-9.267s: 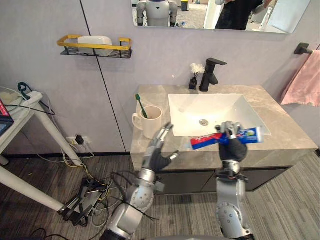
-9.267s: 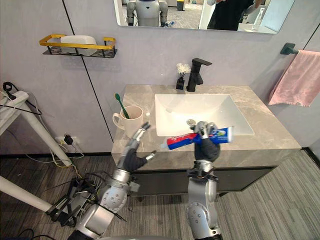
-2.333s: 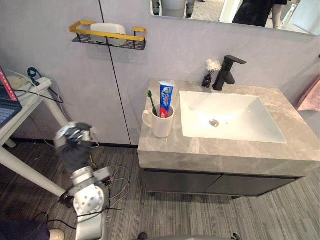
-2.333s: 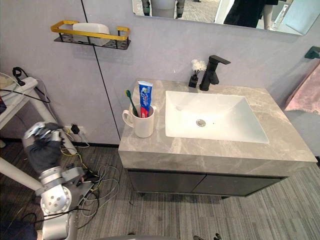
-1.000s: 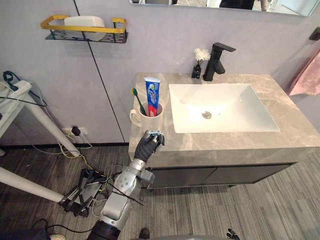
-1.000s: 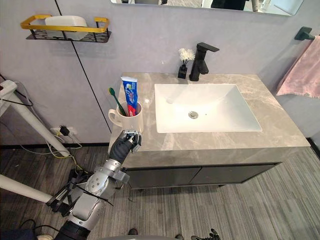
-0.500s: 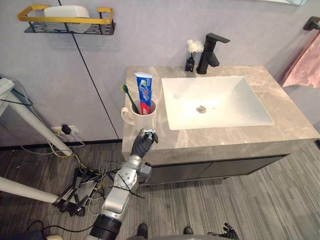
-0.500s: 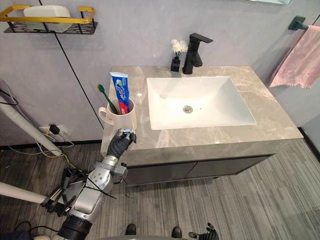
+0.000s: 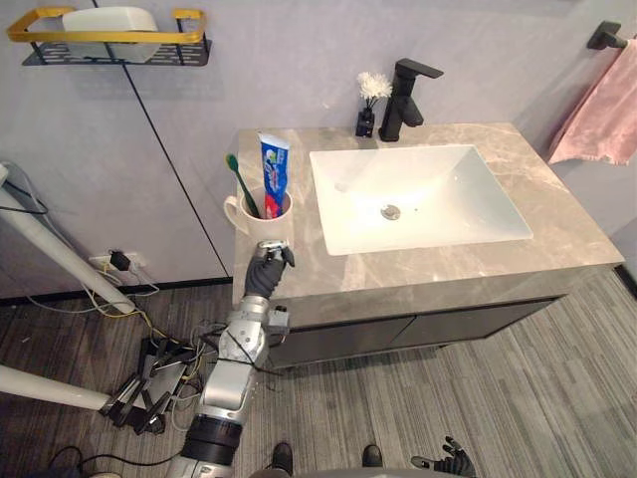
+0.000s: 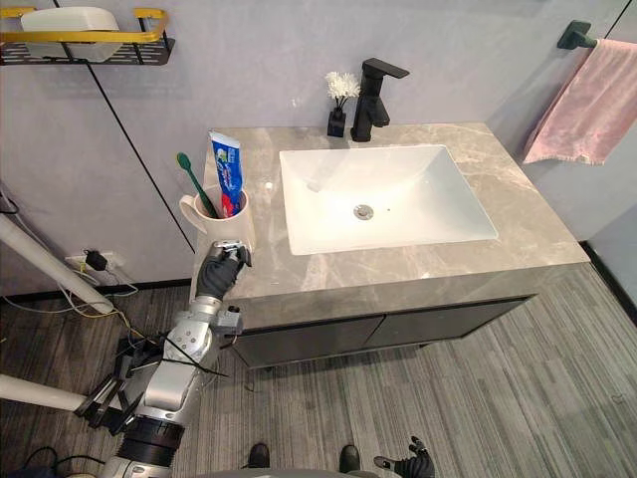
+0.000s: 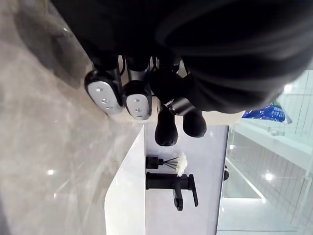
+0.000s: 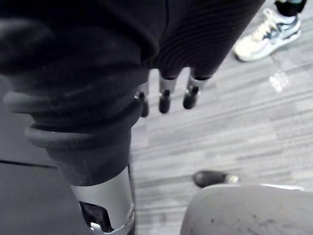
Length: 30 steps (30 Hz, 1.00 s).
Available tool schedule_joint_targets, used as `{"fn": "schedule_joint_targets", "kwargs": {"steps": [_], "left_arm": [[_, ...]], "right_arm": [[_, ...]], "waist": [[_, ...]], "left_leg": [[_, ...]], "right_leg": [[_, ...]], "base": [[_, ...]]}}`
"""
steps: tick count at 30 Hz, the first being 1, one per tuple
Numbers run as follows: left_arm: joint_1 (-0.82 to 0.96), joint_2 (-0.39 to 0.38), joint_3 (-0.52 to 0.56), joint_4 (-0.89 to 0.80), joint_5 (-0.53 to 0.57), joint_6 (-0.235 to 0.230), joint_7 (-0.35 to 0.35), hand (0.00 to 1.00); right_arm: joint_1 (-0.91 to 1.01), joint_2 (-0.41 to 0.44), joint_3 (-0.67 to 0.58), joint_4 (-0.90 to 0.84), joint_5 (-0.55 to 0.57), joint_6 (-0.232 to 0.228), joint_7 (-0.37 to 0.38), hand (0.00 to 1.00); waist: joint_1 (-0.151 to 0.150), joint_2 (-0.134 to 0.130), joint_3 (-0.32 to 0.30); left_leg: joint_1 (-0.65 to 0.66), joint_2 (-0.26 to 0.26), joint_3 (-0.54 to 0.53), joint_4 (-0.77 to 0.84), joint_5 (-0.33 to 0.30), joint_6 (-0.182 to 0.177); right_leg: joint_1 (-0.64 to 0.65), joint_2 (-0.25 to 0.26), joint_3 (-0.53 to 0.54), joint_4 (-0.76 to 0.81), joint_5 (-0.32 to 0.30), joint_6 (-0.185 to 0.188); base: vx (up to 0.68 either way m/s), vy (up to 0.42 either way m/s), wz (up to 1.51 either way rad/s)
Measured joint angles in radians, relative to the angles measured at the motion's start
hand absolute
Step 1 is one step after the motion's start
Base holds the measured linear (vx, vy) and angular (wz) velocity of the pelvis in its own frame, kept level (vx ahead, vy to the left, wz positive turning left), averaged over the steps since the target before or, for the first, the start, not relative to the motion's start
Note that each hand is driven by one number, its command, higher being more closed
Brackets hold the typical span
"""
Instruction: Organize washtable
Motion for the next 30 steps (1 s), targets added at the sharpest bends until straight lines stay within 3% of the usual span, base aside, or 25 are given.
{"fn": "schedule_joint_targets", "kwargs": {"steps": [7, 30], "left_arm": [[-0.01, 0.001, 0.055, 0.0, 0.012, 0.0, 0.034, 1.0], [-0.046, 0.0, 0.109, 0.02, 0.054, 0.004, 0.054, 1.0]], "right_arm": [[0.0, -0.001, 0.0, -0.002, -0.015, -0.001, 0.001, 0.0], [0.006, -0.001, -0.003, -0.011, -0.015, -0.004, 0.001, 0.0]], "waist": [[-0.001, 0.001, 0.001], [-0.002, 0.004, 0.009]], "left_leg": [[-0.005, 0.0, 0.012, 0.0, -0.004, -0.005], [-0.009, 0.0, 0.015, 0.004, -0.005, -0.006]], "right_leg": [[-0.008, 0.006, 0.017, -0.014, 0.009, -0.002], [-0.014, 0.007, 0.023, -0.011, 0.012, -0.004]], "base": [[-0.01, -0.009, -0.07], [0.0, -0.001, 0.0]]}}
